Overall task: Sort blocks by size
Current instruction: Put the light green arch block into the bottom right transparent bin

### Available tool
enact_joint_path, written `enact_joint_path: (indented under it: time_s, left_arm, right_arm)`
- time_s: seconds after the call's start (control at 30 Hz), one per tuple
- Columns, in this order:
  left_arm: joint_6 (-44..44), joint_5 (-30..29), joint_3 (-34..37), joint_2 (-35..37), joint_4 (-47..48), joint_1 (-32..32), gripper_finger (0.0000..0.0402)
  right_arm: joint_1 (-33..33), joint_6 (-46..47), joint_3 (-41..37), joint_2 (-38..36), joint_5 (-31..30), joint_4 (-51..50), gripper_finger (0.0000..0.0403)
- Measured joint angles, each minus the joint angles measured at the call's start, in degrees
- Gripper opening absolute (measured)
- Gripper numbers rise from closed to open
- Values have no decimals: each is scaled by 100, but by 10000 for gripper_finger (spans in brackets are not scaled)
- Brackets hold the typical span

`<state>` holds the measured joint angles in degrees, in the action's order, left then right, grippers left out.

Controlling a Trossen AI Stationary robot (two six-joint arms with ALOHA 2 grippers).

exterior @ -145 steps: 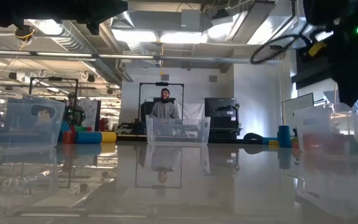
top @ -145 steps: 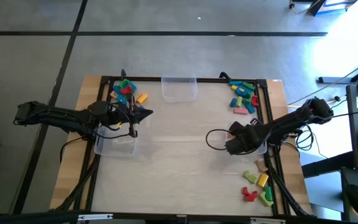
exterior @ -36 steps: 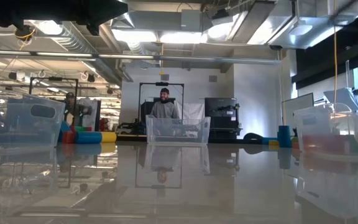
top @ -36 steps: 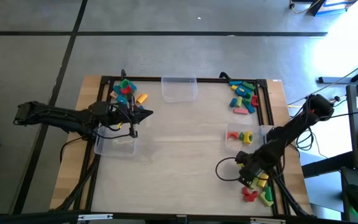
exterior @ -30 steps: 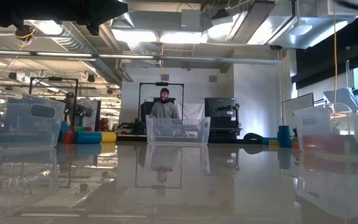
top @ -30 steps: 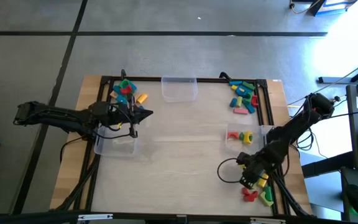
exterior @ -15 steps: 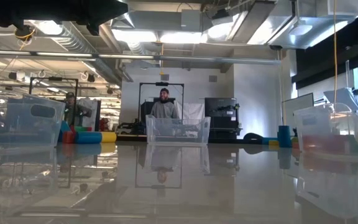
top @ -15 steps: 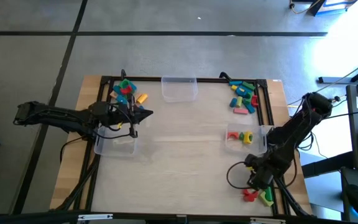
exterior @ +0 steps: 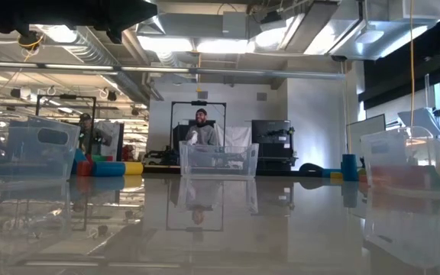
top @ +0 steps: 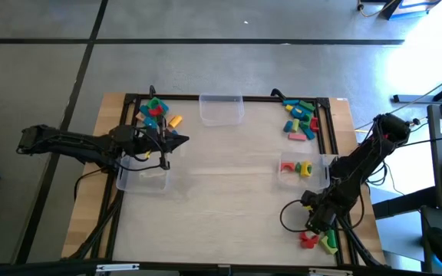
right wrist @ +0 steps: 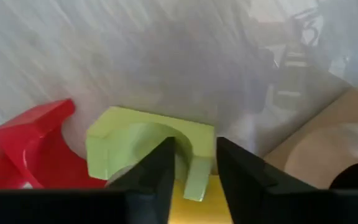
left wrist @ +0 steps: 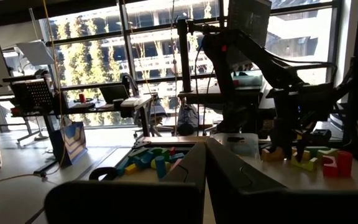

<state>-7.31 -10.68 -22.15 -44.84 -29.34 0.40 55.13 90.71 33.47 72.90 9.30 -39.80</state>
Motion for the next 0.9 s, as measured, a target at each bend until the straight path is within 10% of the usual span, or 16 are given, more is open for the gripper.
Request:
enact_joint_path:
  time_s: [0.17, 0.9]
  left_arm:
    - [-13, 0, 0, 1, 0, 2, 4]
    - [-170, -2, 0, 2, -22, 2, 4]
  right_arm:
    - [-3, -97, 0, -13, 30, 16, 34]
    - [-154, -458, 923, -2, -2, -708, 42]
